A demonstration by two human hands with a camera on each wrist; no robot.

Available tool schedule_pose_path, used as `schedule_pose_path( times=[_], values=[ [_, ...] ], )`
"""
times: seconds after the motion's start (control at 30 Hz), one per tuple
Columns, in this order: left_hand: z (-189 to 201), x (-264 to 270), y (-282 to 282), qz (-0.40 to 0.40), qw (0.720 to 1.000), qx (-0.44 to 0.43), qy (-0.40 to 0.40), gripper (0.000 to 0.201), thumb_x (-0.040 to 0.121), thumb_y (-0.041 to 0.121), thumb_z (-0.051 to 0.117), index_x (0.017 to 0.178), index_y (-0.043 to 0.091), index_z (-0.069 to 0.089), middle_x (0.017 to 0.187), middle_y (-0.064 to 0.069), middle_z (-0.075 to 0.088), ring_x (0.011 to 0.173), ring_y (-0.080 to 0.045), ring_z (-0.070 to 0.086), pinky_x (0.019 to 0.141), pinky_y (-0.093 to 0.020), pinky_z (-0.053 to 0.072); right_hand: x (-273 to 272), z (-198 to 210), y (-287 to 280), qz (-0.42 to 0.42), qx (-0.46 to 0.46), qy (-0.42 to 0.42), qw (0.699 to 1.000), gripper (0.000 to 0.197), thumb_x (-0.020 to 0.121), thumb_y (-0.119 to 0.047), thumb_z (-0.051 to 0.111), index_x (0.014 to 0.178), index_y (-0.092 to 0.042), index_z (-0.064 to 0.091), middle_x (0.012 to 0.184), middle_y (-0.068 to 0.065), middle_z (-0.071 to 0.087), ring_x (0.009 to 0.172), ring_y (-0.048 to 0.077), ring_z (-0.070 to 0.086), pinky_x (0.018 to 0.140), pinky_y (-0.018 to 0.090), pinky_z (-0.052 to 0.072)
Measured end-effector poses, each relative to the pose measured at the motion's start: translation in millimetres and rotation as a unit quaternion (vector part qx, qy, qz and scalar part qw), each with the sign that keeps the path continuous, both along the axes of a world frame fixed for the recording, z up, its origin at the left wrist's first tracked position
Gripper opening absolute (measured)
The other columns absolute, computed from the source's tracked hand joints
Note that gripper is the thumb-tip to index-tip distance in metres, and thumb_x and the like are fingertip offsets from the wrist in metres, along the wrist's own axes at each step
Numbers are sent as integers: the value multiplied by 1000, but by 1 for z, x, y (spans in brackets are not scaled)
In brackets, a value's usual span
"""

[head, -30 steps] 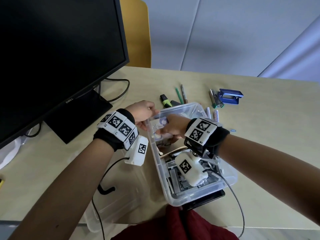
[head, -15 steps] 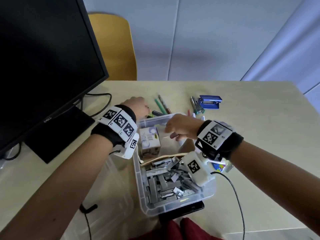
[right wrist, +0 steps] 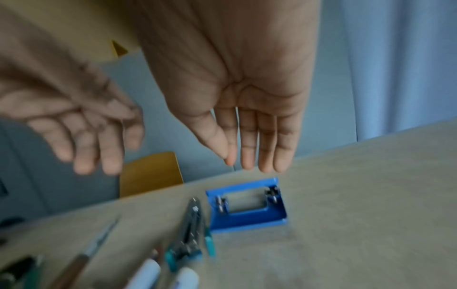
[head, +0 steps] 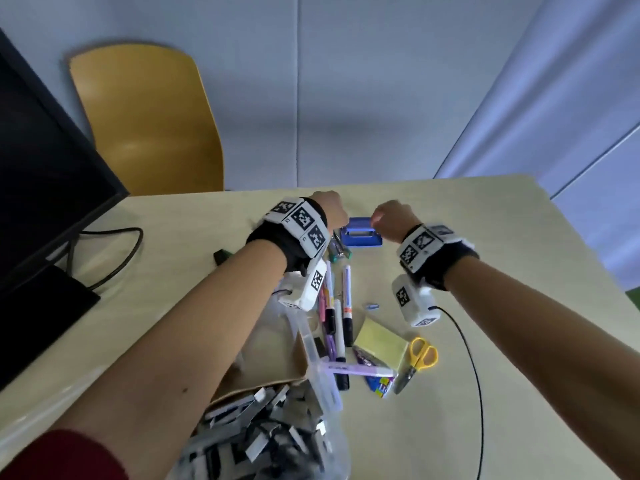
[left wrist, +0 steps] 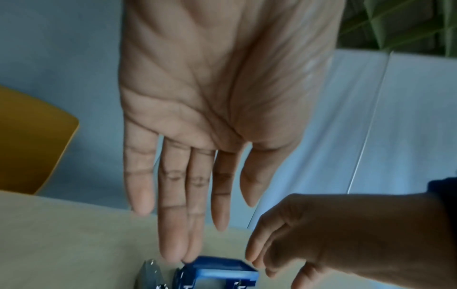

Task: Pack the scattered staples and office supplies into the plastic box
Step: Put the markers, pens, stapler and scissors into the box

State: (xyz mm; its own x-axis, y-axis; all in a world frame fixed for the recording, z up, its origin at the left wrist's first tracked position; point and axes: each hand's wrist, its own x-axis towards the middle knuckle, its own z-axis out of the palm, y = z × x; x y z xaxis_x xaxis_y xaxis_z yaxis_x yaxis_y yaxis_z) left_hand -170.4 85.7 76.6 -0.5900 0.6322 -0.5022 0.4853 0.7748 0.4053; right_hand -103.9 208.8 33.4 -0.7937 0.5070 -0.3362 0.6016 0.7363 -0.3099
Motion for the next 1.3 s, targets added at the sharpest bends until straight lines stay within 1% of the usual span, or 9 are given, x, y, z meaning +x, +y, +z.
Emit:
schedule_pose_path(
  times=[0.27,0.4,0.53,0.7,0.8,0.93,1.1,1.2,1.3],
  values=[
    [-22,-21,26,-7,997,-57,-41,33,94,21,48,115,-3,56,115,-19,63,106,-32,62,95,-37,48,-20,-62,19,62,57,-28,996,40,83,3,42,120,-11,48,125,12,48,120,32,39,95,41,39],
    [-26,-26,29,-8,997,-63,-38,15,96,17,46,95,4,54,109,-15,61,92,-25,57,79,-28,44,-20,-73,12,67,118,14,991,34,83,6,42,113,-8,48,117,14,47,110,34,44,90,42,37],
    [-33,-25,32,-1,997,-71,-28,34,93,20,52,122,1,53,123,-15,59,106,-28,58,90,-33,45,-16,-73,13,80,46,76,993,19,80,6,43,94,-4,52,98,19,56,91,36,56,73,36,40],
    [-37,-24,27,10,1000,-5,-10,55,87,19,62,137,14,41,136,-5,48,120,-23,49,91,-26,39,1,-51,8,22,-39,169,985,12,79,6,47,79,-2,55,71,14,51,70,30,48,59,31,31],
    [-31,-27,21,20,998,46,-39,42,86,20,64,126,14,53,122,-8,56,111,-24,54,88,-26,41,10,-25,2,11,-73,239,968,9,80,1,56,79,1,65,64,10,54,65,29,55,61,30,42],
    [-7,-25,-2,13,990,132,-47,18,88,17,60,98,3,64,85,-14,60,80,-24,56,71,-27,42,19,13,-12,8,-94,297,950,9,76,-2,61,73,-9,66,54,3,50,51,12,43,48,9,32],
    [23,-20,-52,62,967,219,-118,9,93,9,54,84,8,56,90,-21,62,89,-36,67,81,-42,54,26,50,-42,-42,-255,369,893,13,83,-15,64,73,-21,60,70,-1,59,68,14,54,66,27,44],
    [33,-14,-87,146,927,281,-201,11,96,15,51,103,8,55,93,-13,62,78,-27,67,67,-26,58,35,67,-70,-27,-395,359,845,17,86,-18,63,100,-15,56,90,3,58,80,16,56,72,31,47],
    [39,-2,-118,221,876,321,-285,12,98,16,45,101,11,55,97,-13,62,72,-27,66,66,-26,58,42,73,-95,21,-404,330,853,40,81,-8,67,115,-18,49,104,6,56,86,20,56,78,35,52]
  ],
)
